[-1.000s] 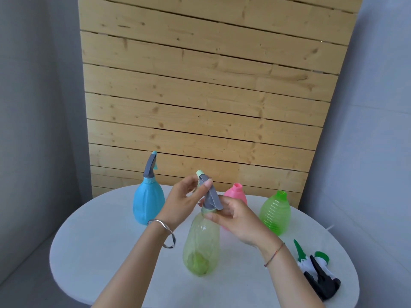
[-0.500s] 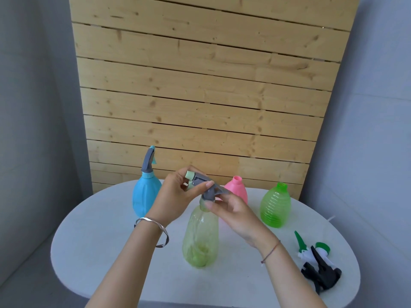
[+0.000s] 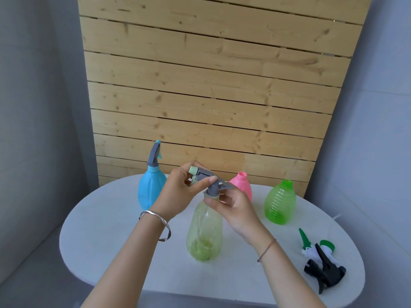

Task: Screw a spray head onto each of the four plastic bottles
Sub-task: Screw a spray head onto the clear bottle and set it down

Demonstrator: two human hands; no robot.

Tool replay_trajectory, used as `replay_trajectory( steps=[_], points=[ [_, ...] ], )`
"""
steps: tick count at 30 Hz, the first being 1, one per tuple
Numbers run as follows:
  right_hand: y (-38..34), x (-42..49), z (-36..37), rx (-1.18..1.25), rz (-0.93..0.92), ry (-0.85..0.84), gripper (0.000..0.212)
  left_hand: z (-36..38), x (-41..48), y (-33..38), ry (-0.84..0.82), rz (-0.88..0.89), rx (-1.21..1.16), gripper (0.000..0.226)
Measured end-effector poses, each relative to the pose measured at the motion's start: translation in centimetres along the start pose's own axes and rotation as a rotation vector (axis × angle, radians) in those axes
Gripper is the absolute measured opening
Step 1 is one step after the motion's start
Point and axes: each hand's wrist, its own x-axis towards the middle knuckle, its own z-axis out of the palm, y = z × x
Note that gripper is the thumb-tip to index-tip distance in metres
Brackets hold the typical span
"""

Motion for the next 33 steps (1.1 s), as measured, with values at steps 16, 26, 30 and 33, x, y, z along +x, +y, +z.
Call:
replay_trajectory(
  steps=[16, 26, 30, 33],
  points=[
    [0.4, -0.4, 0.0, 0.085, 0.070, -0.155, 0.025, 0.0, -0.1, -0.2, -0.010, -0.020, 0.001, 0.016],
    [0.3, -0.3, -0.2, 0.109, 0.090, -0.184, 0.029, -0.1, -0.2, -0.1, -0.012, -0.017, 0.011, 0.014],
    [0.6, -0.3, 0.4, 0.091, 0.020, -0.050, 0.032, 0.0, -0.2, -0.1, -0.018, -0.030, -0.016, 0.010],
    [0.7, -0.1, 0.8, 0.054, -0.012, -0.006, 0.035, 0.1, -0.2, 0.1, -0.021, -0.025, -0.010, 0.011]
  ],
)
